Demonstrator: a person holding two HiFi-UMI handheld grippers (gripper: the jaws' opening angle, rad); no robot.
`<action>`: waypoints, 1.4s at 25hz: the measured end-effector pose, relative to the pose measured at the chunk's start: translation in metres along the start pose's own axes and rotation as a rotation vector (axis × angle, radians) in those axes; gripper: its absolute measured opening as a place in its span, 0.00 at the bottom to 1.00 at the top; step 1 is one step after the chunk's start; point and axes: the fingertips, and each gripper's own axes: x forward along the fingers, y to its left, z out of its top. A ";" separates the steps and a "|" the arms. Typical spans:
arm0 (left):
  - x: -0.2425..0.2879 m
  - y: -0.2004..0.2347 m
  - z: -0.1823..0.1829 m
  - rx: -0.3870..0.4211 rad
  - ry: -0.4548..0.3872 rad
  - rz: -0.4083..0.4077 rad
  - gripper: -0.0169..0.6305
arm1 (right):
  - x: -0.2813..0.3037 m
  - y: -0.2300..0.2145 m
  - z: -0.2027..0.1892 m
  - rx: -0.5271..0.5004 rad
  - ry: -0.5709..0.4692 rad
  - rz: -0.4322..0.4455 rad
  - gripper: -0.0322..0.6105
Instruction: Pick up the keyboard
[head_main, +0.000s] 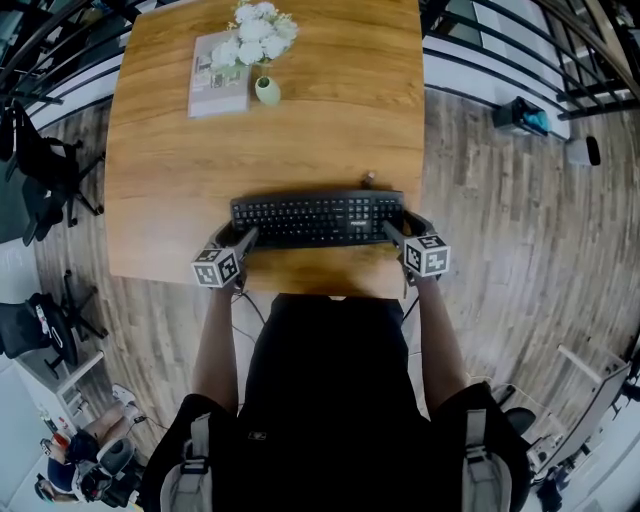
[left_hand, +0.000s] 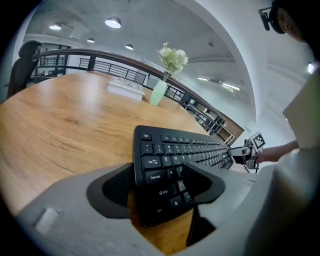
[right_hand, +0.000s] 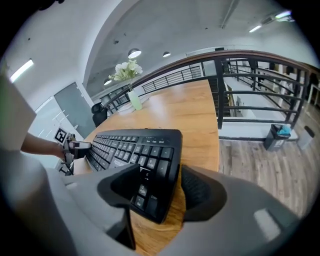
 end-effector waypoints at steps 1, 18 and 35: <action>0.000 0.000 0.000 0.000 -0.003 -0.001 0.49 | 0.001 0.000 0.000 0.011 -0.001 0.006 0.46; -0.007 -0.002 -0.003 -0.017 0.000 0.007 0.49 | -0.006 0.012 -0.007 0.089 -0.034 -0.004 0.42; -0.052 -0.005 0.027 0.027 -0.128 -0.039 0.49 | -0.042 0.049 -0.002 0.117 -0.133 -0.033 0.42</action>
